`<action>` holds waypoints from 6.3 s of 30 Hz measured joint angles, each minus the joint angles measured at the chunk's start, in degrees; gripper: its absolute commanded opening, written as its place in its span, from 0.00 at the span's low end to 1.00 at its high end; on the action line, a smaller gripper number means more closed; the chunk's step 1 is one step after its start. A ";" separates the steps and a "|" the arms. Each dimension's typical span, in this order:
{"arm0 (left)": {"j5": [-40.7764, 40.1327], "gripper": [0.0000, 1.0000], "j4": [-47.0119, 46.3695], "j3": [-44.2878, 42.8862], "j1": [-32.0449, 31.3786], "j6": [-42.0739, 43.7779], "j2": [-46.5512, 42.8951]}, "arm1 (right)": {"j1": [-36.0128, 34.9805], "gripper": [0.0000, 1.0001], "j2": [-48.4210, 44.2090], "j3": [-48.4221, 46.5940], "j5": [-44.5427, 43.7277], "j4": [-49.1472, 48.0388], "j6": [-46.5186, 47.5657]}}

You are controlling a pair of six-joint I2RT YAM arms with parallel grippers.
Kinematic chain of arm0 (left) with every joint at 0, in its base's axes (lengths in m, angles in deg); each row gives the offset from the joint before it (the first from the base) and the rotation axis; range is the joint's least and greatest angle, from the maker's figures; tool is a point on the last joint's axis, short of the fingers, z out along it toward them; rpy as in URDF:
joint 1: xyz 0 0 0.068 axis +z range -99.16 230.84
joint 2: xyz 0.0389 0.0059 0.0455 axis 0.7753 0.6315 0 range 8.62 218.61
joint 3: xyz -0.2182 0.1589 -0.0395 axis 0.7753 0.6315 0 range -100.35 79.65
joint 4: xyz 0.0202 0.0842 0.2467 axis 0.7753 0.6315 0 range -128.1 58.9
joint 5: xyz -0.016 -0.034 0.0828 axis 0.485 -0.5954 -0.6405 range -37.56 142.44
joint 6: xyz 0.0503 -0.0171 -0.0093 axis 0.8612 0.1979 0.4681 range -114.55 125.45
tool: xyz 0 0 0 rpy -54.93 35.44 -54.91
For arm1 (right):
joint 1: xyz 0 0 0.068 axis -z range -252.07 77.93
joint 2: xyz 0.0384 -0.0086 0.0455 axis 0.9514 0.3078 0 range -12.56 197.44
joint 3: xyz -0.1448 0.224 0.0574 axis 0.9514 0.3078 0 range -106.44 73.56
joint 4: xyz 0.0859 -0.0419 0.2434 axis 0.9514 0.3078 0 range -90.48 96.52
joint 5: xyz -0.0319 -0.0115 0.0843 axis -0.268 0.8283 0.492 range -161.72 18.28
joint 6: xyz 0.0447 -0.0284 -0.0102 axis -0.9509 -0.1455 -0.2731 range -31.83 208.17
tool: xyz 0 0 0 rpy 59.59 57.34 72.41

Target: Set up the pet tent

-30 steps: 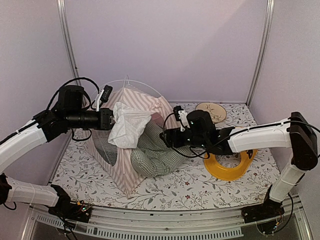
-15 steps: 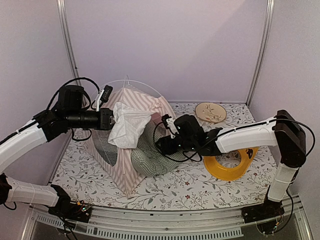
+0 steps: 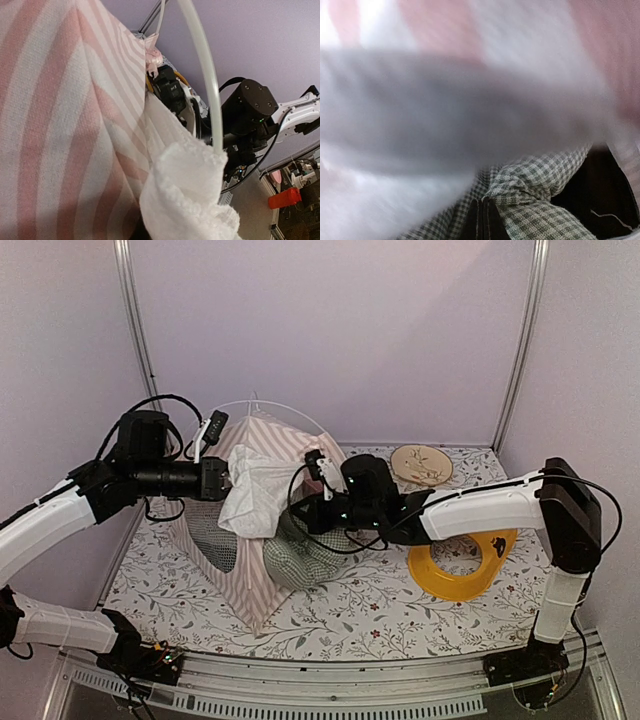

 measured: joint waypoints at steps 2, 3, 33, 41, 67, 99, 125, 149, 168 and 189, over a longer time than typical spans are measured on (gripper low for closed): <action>0.22 0.00 -0.26 0.09 -0.04 0.20 0.00 | -0.04 0.00 0.44 -0.02 1.53 -4.33 -1.20; 0.26 0.00 -0.33 0.15 -0.11 0.24 0.00 | -0.15 0.00 0.63 -0.15 2.01 -6.16 -1.57; -0.22 0.00 -0.09 0.20 -0.15 1.27 -0.48 | 2.80 0.64 9.18 1.03 -3.32 -7.58 -12.24; -1.53 0.00 0.22 0.20 -0.15 1.31 -0.46 | -1.36 0.71 -0.79 6.23 -3.02 -8.85 -8.04; -1.27 0.00 -0.20 0.20 -0.13 1.75 0.33 | -6.95 0.27 -6.62 15.56 -0.52 -15.39 -0.94; -2.36 0.00 2.23 -0.66 2.05 2.86 0.24 | -5.18 0.65 -0.15 13.31 13.29 -15.80 -9.79; -3.04 0.00 3.74 0.13 2.97 3.10 -2.21 | -6.27 0.22 21.42 -13.31 22.77 -1.01 -5.01; 4.44 0.00 5.84 0.17 3.52 5.42 -4.72 | 0.74 0.41 27.36 -32.44 -8.11 23.39 -4.68; 6.03 0.00 8.44 0.02 3.52 7.87 -5.79 | -1.79 0.69 30.82 -31.10 -33.57 21.14 6.25; -4.44 0.00 12.90 -1.44 9.11 9.55 -7.45 | 4.50 0.74 40.83 -53.55 -4.61 35.06 2.71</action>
